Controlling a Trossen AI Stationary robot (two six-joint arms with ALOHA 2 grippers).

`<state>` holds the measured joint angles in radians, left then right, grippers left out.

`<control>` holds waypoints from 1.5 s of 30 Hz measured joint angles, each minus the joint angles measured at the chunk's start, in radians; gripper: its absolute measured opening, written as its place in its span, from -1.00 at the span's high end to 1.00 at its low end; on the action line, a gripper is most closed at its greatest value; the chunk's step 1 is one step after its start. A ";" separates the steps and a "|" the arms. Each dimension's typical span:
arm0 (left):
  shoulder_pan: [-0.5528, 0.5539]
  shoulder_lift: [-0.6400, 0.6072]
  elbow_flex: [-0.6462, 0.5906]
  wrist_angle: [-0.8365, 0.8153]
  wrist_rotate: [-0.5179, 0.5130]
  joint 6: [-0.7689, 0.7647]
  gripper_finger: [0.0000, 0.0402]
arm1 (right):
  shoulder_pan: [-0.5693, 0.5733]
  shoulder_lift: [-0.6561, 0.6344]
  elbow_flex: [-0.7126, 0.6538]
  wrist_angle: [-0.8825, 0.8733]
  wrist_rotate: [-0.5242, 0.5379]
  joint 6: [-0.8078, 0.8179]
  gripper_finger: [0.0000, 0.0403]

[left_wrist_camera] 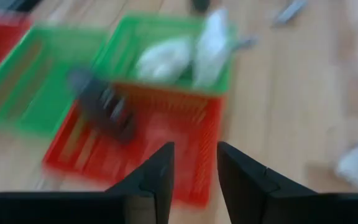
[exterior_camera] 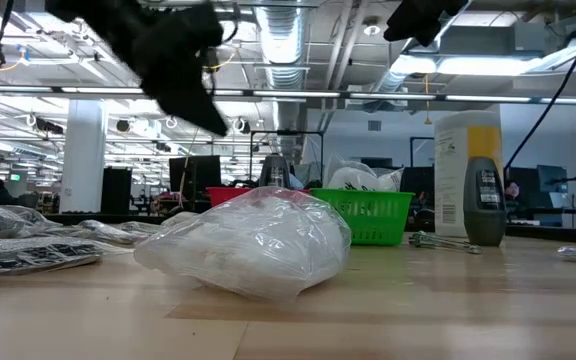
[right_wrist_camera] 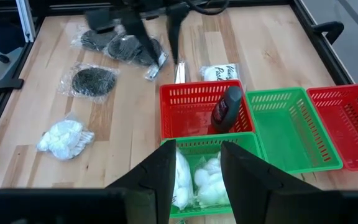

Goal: Pick & Place Travel size toiletries
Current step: Put the white cotton pack into the bottom green bin

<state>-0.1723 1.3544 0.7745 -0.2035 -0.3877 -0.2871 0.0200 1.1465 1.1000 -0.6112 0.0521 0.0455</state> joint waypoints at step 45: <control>0.135 0.260 -0.019 -0.172 -0.118 0.156 0.35 | -0.002 0.000 -0.039 0.019 0.000 -0.001 0.41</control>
<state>-0.0372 1.6142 0.7555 -0.3752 -0.5058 -0.1307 0.0185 1.1463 1.0607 -0.5917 0.0519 0.0448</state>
